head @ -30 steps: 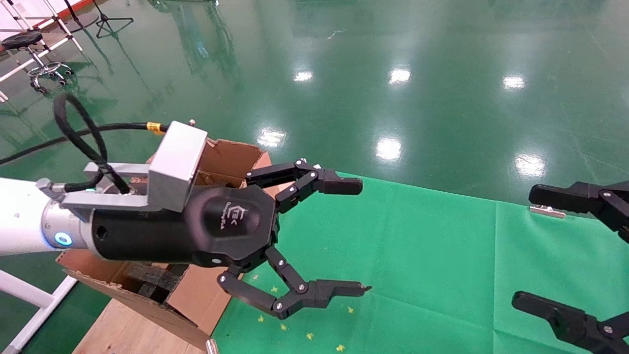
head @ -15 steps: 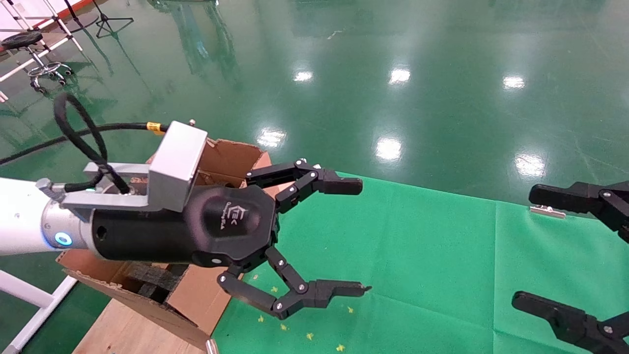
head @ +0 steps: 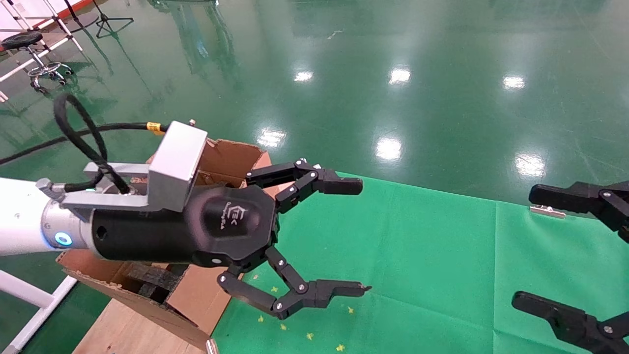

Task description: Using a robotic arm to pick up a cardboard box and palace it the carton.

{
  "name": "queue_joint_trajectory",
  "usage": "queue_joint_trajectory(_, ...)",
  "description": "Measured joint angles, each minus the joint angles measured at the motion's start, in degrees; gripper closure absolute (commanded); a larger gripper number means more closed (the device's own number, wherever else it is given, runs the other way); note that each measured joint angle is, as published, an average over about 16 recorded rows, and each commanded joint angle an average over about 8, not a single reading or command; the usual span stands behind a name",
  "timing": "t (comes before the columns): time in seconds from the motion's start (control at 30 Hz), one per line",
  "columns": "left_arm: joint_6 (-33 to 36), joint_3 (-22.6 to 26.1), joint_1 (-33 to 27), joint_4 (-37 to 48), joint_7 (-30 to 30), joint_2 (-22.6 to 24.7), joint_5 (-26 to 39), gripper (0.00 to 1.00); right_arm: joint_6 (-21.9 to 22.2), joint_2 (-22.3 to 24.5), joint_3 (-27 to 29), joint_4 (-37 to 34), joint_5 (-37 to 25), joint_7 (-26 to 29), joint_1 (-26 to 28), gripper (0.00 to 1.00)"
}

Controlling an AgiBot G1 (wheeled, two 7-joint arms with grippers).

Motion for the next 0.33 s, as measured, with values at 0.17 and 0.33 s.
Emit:
queue_joint_trajectory(0.17, 0.0, 0.0, 0.0, 0.0, 0.0, 0.0, 0.0, 0.0, 0.0, 0.0, 0.0, 0.0, 0.0, 0.0, 0.0, 0.0)
queue_joint_trajectory(0.33, 0.0, 0.0, 0.0, 0.0, 0.0, 0.0, 0.0, 0.0, 0.0, 0.0, 0.0, 0.0, 0.0, 0.0, 0.0, 0.0)
